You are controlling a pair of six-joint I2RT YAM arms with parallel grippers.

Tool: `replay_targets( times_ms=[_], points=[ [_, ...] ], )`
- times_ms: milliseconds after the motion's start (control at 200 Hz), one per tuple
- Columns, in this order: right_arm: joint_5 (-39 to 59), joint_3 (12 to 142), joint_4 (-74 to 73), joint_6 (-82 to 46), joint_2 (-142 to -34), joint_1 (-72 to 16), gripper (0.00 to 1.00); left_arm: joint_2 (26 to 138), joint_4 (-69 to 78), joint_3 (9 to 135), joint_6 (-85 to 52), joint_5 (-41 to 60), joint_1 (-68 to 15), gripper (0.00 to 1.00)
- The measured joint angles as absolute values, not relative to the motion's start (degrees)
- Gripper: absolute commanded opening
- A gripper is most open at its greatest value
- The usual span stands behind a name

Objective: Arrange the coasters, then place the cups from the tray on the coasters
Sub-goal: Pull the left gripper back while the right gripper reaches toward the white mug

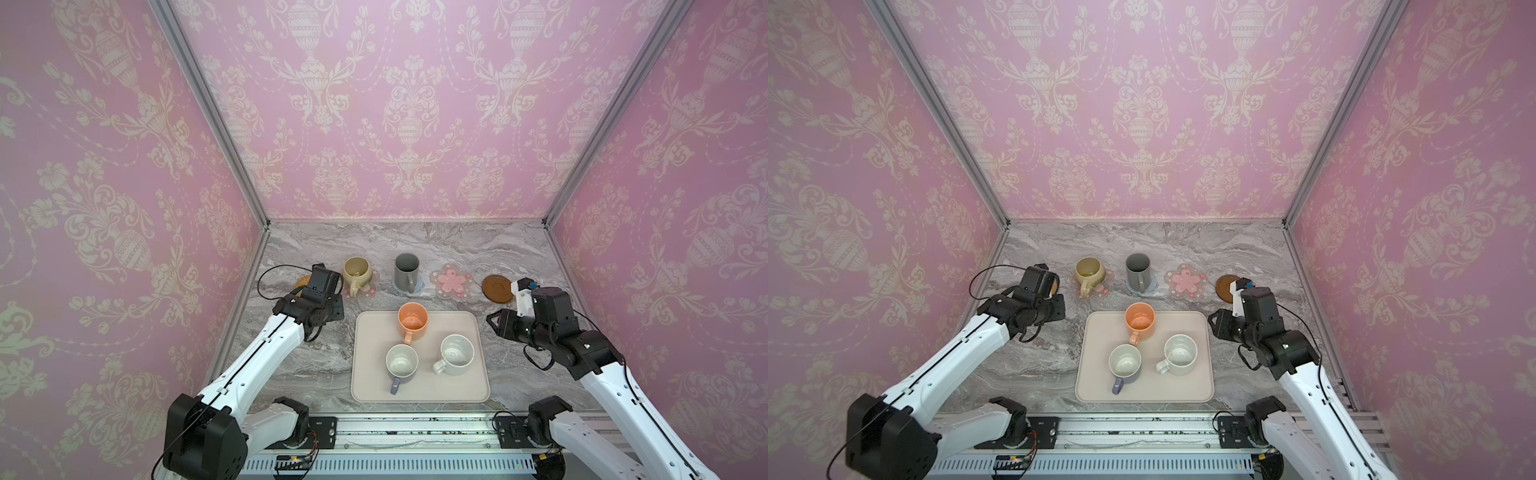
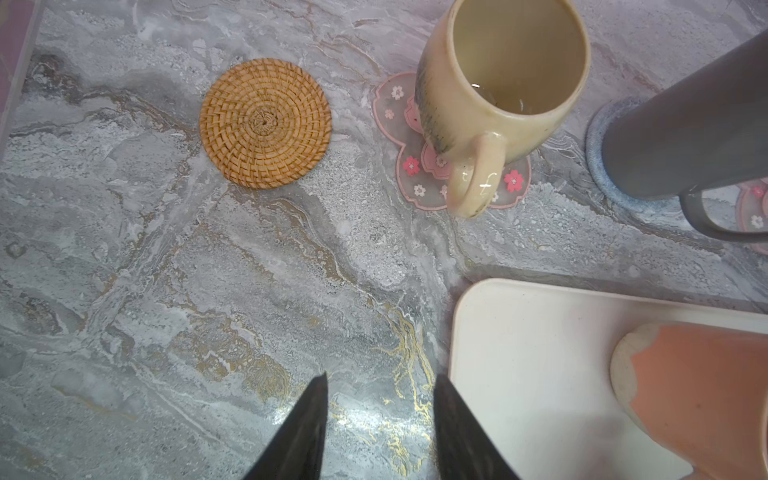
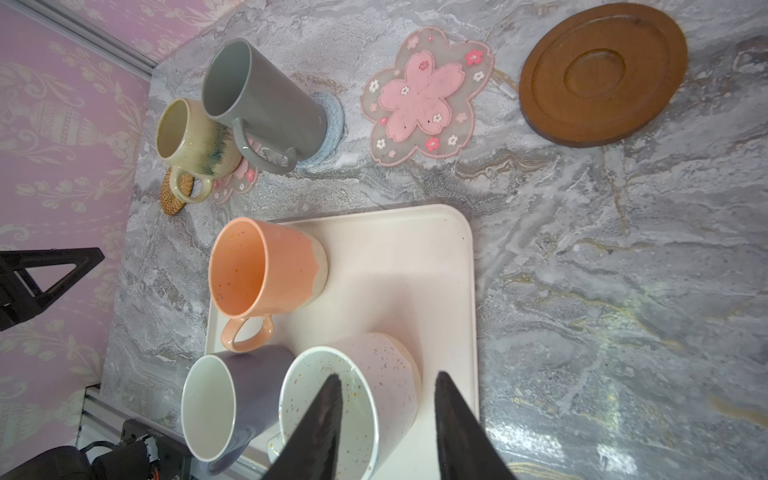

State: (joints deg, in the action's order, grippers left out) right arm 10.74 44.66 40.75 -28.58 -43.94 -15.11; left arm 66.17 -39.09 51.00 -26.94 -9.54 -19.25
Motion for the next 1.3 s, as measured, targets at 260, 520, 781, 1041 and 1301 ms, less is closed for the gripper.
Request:
replay_targets(
  times_ms=[260, 520, 781, 1041, 1301],
  points=[
    [15.0, 45.1, 41.5, -30.2, -41.8, -18.1, 0.08, 64.6, -39.0, 48.6, -28.9, -9.5, -20.0, 0.42],
    [14.1, 45.4, 40.7, -31.8, -42.1, -29.5, 0.0, 63.0, -38.9, 47.4, -30.3, -9.5, -21.1, 0.42],
    [14.0, 44.6, 33.3, -34.2, -48.1, -39.3, 0.0, 62.3, -38.9, 47.4, -31.0, -9.5, -22.1, 0.42],
    [13.5, 44.4, 25.9, -33.8, -54.6, -48.3, 0.0, 60.7, -39.1, 46.9, -31.4, -9.6, -22.4, 0.43],
    [9.0, 44.9, 26.8, -33.2, -60.6, -51.7, 0.0, 59.0, -40.1, 45.5, -31.7, -9.6, -22.4, 0.43]
  ],
)
